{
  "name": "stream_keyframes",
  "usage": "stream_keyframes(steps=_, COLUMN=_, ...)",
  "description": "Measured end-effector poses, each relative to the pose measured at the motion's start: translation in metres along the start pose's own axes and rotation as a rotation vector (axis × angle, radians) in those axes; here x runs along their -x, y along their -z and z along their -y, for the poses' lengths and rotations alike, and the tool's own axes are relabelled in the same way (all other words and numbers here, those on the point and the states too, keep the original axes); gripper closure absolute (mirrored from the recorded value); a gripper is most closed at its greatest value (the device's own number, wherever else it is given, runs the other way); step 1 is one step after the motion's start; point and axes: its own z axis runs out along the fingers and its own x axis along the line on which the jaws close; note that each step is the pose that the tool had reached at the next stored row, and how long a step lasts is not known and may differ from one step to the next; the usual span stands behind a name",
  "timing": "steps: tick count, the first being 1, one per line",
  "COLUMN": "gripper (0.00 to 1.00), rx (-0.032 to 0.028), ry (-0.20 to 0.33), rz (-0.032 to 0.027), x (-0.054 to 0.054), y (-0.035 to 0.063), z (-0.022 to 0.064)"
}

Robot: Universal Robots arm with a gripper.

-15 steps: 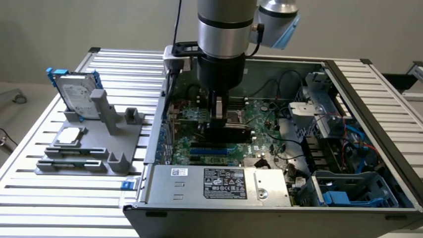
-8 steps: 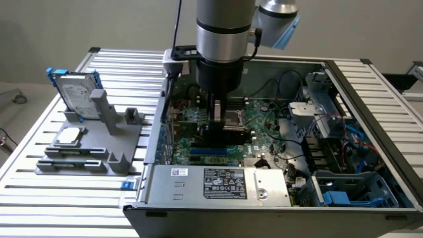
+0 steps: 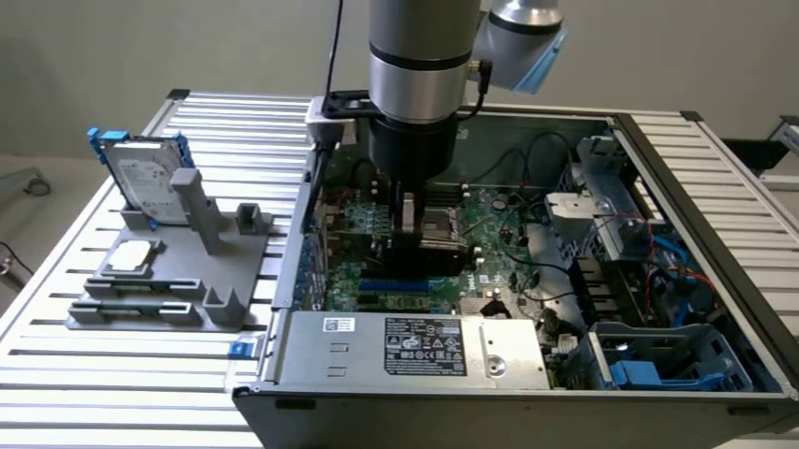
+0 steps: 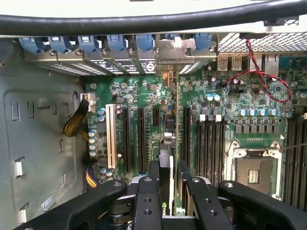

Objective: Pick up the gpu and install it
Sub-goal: 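Insert the gpu into the slot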

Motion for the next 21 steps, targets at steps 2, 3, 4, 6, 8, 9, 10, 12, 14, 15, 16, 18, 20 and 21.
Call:
stream_keyframes(steps=2, gripper=0.74, rx=0.0, ry=0.0, rz=0.0001, x=0.0, y=-0.0013, z=-0.0007)
stream_keyframes(steps=3, gripper=0.74, rx=0.0, ry=0.0, rz=0.0, x=0.0, y=-0.002, z=-0.0009)
stream_keyframes(steps=4, gripper=0.74, rx=0.0, ry=0.0, rz=0.0, x=0.0, y=-0.0027, z=-0.0012)
stream_keyframes(steps=6, gripper=0.74, rx=0.0, ry=0.0, rz=-0.0001, x=0.0, y=-0.0037, z=-0.0014)
stream_keyframes(steps=8, gripper=0.74, rx=0.0, ry=-0.003, rz=-0.0001, x=0.0, y=-0.0045, z=-0.0014)
stream_keyframes(steps=9, gripper=0.74, rx=0.0001, ry=-0.004, rz=-0.0001, x=0.0, y=-0.0049, z=-0.0014)
stream_keyframes(steps=10, gripper=0.74, rx=0.0001, ry=-0.006, rz=0.0, x=0.0, y=-0.0054, z=-0.0015)
stream_keyframes(steps=12, gripper=0.74, rx=0.0001, ry=-0.009, rz=0.0001, x=0.0001, y=-0.0065, z=-0.0019)
stream_keyframes(steps=14, gripper=0.74, rx=0.0002, ry=-0.011, rz=-0.0001, x=0.0, y=-0.0073, z=-0.0023)
stream_keyframes(steps=15, gripper=0.74, rx=0.0003, ry=-0.012, rz=-0.0003, x=0.0, y=-0.0075, z=-0.0025)
stream_keyframes(steps=16, gripper=0.74, rx=0.0003, ry=-0.013, rz=-0.0003, x=0.0, y=-0.0076, z=-0.0027)
stream_keyframes(steps=18, gripper=0.74, rx=0.0002, ry=-0.013, rz=0.0, x=0.0, y=-0.008, z=-0.0029)
stream_keyframes(steps=20, gripper=0.74, rx=0.0002, ry=-0.013, rz=0.0, x=0.0, y=-0.0082, z=-0.0032)
stream_keyframes(steps=21, gripper=0.74, rx=0.0002, ry=-0.013, rz=-0.0001, x=0.0, y=-0.0084, z=-0.0032)
